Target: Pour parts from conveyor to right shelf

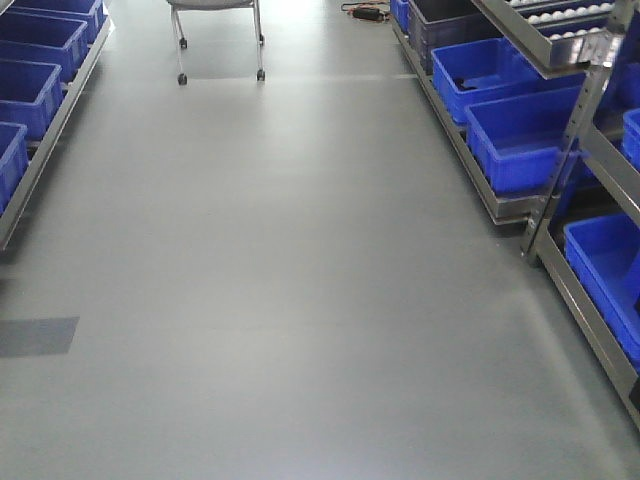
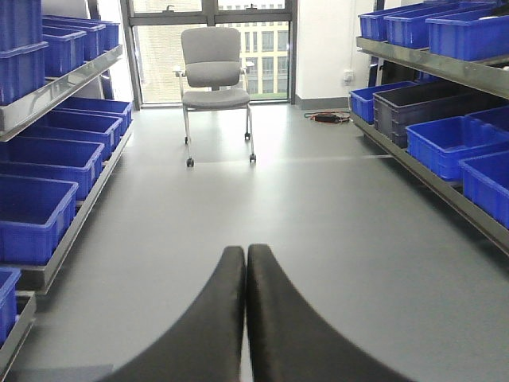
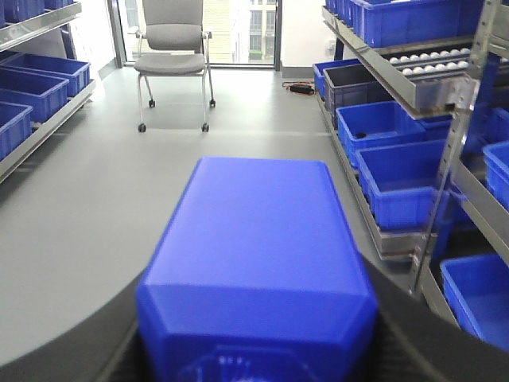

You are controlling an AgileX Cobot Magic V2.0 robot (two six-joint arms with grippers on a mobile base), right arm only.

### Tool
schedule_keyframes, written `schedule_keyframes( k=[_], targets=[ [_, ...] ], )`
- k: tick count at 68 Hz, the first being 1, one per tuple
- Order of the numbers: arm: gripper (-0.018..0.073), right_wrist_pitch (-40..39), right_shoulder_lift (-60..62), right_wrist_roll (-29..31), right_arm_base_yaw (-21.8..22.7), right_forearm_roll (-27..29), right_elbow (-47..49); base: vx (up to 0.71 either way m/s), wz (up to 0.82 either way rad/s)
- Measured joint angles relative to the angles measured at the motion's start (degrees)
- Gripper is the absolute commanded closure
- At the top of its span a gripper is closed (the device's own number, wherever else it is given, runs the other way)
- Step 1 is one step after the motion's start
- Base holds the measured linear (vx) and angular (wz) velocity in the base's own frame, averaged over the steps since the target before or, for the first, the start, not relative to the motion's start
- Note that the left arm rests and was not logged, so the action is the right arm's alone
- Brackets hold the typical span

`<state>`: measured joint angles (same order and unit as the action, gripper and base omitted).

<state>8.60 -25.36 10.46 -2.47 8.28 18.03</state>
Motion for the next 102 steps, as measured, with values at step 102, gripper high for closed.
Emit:
schedule_keyframes(
  k=[102],
  targets=[
    [0.0565,0.0,0.0,0.0,0.0,0.1,0.0,0.33,0.32]
  ],
)
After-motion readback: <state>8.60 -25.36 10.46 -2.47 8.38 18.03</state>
